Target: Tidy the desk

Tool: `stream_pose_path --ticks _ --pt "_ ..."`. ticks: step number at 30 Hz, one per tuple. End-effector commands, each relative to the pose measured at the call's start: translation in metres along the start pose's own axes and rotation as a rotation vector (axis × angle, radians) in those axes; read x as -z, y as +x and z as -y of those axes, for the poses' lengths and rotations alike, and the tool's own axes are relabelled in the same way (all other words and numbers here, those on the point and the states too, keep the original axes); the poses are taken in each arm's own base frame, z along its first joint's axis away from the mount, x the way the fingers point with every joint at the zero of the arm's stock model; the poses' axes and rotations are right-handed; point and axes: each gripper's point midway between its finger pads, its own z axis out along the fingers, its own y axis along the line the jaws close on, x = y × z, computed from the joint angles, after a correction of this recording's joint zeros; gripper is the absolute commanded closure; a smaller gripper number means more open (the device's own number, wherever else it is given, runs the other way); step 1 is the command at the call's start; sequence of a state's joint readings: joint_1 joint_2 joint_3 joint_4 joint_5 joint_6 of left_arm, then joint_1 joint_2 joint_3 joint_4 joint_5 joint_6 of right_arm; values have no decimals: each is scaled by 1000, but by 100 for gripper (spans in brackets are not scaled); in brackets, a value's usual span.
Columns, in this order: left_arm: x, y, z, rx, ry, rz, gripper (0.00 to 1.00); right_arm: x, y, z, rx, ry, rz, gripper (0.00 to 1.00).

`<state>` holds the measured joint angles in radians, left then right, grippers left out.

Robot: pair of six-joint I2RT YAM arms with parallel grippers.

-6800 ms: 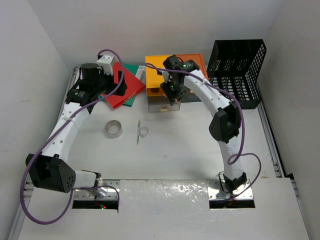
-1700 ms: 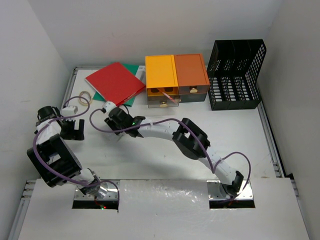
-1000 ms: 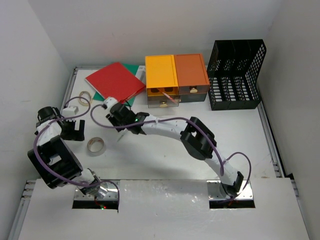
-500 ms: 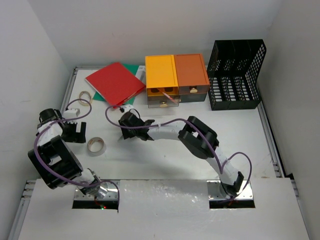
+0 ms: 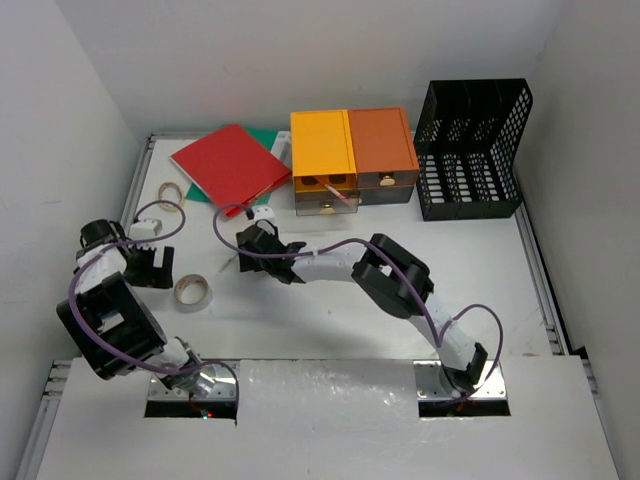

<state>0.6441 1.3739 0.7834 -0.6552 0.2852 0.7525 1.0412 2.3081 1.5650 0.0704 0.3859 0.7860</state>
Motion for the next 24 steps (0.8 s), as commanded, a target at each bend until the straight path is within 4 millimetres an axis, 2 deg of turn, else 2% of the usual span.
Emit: stream_pose_path --ticks 1,2,3,4,5,6,9,10,12,13,15,16,17,18,19,20,21,24 --pt "8 -31 -6 -54 -7 98 2 -6 -18 2 88 15 32 41" --pt "9 -41 -7 -70 -3 116 2 -6 -19 1 107 -1 29 39" --pt "12 -54 -8 -83 -2 147 2 -3 -24 -11 111 -65 33 38" --pt "14 -79 -8 -102 -9 181 2 -2 -24 -12 139 -92 30 37" --pt "14 -91 -5 -120 -10 188 3 0 -25 -16 143 -109 29 36" --pt "13 -111 11 -184 19 198 4 4 -28 -21 146 -132 26 36" --pt "13 -129 48 -277 108 205 5 13 -32 -23 188 -154 15 36" --pt "13 -134 66 -325 140 208 5 22 -37 -22 215 -160 19 35" --pt "15 -140 81 -363 154 206 5 33 -41 -16 247 -152 22 35" --pt "16 -144 96 -396 176 207 5 46 -51 -13 271 -144 42 35" --pt "19 -149 110 -423 200 213 5 61 -60 -8 296 -133 55 34" --pt "18 -150 124 -444 223 209 5 69 -66 -5 316 -131 67 34" --pt "16 -149 129 -453 227 202 5 85 -76 -2 320 -132 87 34" --pt "11 -147 127 -457 195 180 5 94 -80 1 323 -132 98 34" --pt "2 -147 131 -463 180 164 5 101 -74 10 334 -124 88 34" --pt "-6 -141 124 -455 143 133 5 118 -89 6 327 -149 127 34" --pt "-18 -138 121 -443 138 105 5 123 -83 12 342 -149 118 34" --pt "-40 -128 119 -424 146 31 5 145 -92 14 347 -172 139 34"
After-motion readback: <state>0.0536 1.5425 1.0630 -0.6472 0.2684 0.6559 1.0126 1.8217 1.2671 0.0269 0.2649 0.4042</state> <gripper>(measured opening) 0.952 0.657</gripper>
